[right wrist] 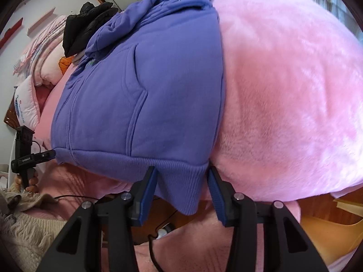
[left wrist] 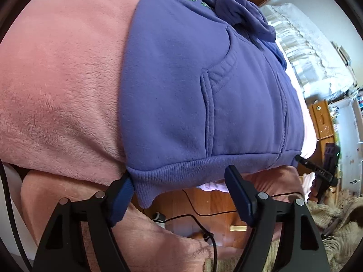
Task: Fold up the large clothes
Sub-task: 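Grasp the hoodie hem with both grippers, then lift the hem with both grippers and fold it toward the hood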
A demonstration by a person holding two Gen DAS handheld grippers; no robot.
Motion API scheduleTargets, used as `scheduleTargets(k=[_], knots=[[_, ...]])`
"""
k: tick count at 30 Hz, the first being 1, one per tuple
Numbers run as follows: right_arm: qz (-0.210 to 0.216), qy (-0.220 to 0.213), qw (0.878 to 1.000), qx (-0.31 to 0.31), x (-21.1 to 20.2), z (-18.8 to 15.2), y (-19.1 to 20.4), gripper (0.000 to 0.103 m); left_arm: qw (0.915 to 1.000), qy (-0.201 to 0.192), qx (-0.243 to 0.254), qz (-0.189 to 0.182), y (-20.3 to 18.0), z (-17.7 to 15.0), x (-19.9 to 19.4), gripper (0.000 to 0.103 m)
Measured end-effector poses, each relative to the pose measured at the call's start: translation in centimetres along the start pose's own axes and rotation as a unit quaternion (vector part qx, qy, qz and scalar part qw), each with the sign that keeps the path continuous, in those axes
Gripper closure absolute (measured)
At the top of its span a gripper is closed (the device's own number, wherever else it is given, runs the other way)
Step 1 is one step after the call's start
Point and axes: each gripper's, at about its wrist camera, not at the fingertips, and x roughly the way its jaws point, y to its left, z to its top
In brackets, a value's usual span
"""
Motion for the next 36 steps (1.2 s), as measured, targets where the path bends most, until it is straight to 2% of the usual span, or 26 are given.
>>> scheduleTargets(k=[4, 9, 11, 12, 13, 14, 16, 19, 23, 26, 30, 33, 36], knots=[[0.015, 0.002, 1.0, 0.007, 0.2, -0.1, -0.4, 0.057, 0.9993, 0.011, -0.023, -0.028, 1.0, -0.1, 0.2, 0.027], [0.03, 0.004, 1.0, 0.007, 0.4, 0.0, -0.6, 0.055, 0.9992, 0.009, -0.028, -0.027, 0.9, -0.4, 0.5, 0.028], [0.033, 0.005, 0.999, 0.002, 0.4, 0.0, -0.5, 0.059, 0.9996, 0.004, -0.027, -0.007, 1.1, -0.7, 0.2, 0.048], [0.035, 0.009, 0.999, 0.0, 0.5, 0.0, -0.4, 0.066, 0.9995, 0.0, -0.032, 0.001, 1.3, -0.8, 0.1, 0.053], [0.036, 0.014, 0.999, -0.003, 0.7, 0.0, -0.3, 0.086, 0.9992, -0.002, -0.039, 0.001, 1.5, -0.8, -0.1, 0.073], [0.04, 0.017, 0.999, -0.005, 0.8, 0.0, -0.3, 0.097, 0.9987, -0.003, -0.05, -0.009, 2.0, -0.7, -0.2, 0.093], [0.038, 0.01, 0.999, -0.014, 0.5, -0.1, -0.1, 0.098, 0.998, 0.0, -0.06, -0.018, 2.3, -0.6, -0.3, 0.093], [0.037, -0.015, 0.998, -0.04, -0.7, -0.1, 1.0, 0.098, 0.999, -0.003, -0.042, -0.016, 0.8, -0.4, -0.7, 0.094], [0.061, -0.077, 0.994, -0.057, -4.0, 0.4, 2.6, 0.099, 0.9952, -0.038, -0.037, -0.082, -1.8, 0.6, -3.3, 0.095], [0.08, -0.133, 0.986, -0.066, -7.1, 1.8, 4.0, 0.099, 0.987, -0.091, -0.037, -0.127, -3.8, 1.8, -6.2, 0.095], [0.09, -0.204, 0.97, -0.094, -10.8, 5.0, 6.4, 0.099, 0.9693, -0.169, -0.063, -0.167, -5.5, 4.6, -10.3, 0.095], [0.089, -0.239, 0.961, -0.11, -12.7, 8.4, 7.8, 0.099, 0.9584, -0.213, -0.082, -0.171, -6.2, 7.7, -12.8, 0.095], [0.08, -0.267, 0.951, -0.134, -14.0, 12.0, 9.4, 0.099, 0.9515, -0.241, -0.098, -0.164, -6.9, 11.0, -14.6, 0.095]])
